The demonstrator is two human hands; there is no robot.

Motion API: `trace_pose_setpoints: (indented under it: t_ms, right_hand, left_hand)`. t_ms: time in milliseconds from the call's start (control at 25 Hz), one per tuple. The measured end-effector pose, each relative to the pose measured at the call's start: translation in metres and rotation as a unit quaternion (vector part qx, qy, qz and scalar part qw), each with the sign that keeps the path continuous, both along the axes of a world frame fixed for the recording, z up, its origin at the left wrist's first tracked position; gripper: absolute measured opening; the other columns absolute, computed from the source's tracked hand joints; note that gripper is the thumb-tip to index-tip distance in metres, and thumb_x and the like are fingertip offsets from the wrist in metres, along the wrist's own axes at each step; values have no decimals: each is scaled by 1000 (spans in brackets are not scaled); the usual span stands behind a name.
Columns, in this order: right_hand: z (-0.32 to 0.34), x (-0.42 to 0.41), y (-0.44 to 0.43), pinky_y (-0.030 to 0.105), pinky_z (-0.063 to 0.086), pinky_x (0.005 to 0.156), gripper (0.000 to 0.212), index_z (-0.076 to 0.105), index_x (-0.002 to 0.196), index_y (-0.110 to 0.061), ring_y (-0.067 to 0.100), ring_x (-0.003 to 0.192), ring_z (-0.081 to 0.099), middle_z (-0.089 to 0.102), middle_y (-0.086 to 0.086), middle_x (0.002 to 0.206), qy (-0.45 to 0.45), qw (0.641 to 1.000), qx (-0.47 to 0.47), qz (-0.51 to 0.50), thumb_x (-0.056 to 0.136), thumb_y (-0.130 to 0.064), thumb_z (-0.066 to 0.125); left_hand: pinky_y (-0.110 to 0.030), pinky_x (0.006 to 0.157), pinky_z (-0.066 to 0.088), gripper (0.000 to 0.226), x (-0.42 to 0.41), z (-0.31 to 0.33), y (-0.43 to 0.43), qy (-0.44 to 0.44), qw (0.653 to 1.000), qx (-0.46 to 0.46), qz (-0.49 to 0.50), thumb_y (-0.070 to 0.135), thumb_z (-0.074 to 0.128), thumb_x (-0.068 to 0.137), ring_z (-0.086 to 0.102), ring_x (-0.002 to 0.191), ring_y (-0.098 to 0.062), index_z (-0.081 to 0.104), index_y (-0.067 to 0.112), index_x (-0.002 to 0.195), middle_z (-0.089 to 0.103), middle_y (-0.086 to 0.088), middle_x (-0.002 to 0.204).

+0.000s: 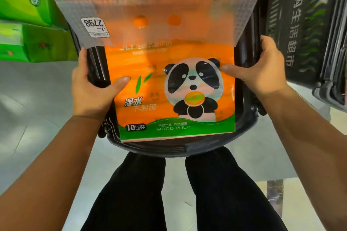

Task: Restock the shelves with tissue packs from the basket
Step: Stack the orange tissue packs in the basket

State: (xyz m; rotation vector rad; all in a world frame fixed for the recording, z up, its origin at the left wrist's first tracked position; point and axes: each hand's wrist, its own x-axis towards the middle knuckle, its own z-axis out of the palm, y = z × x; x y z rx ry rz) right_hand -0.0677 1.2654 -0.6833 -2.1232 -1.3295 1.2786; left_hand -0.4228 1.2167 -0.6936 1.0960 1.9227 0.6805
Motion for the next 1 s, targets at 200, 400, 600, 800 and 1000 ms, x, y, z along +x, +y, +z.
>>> trace_pose_setpoints:
  t_ms: [200,400,600,800,1000]
  right_hand:
    - [15,-1,-31,19,50,76,86,53,121,-13,2,89,62,62,-8,102,15,997,3,-69,48,-48,82]
    - [54,4,-77,13,45,74,77,51,127,-12,11,99,60,61,-4,111,2,993,-16,-119,62,-27,88]
    - [118,-4,-134,18,42,79,87,50,132,-10,9,97,54,56,-7,108,-26,985,10,-171,58,-35,89]
    - [210,-31,-212,15,48,86,110,37,143,-24,5,101,59,57,-18,111,26,955,46,-293,48,-52,84]
    - [299,-62,-297,19,43,94,113,31,147,-27,7,109,51,50,-14,124,8,922,62,-381,49,-56,81]
  left_hand:
    - [-45,105,44,107,-4,17,0,-27,999,-18,-24,53,85,63,50,129,-14,32,19,149,53,0,137]
    - [-45,103,45,104,0,51,-2,-36,995,-18,-94,54,85,63,51,127,-16,34,21,148,54,0,136]
    - [-30,108,40,110,2,110,-4,-1,987,-13,-162,57,84,57,48,125,0,32,26,149,50,12,135]
    - [-34,108,40,107,3,201,-2,-8,961,1,-275,55,84,55,51,123,-3,34,31,147,51,10,133]
    - [-37,105,43,83,20,290,-20,-21,923,23,-383,62,81,52,53,121,-5,38,66,123,56,11,127]
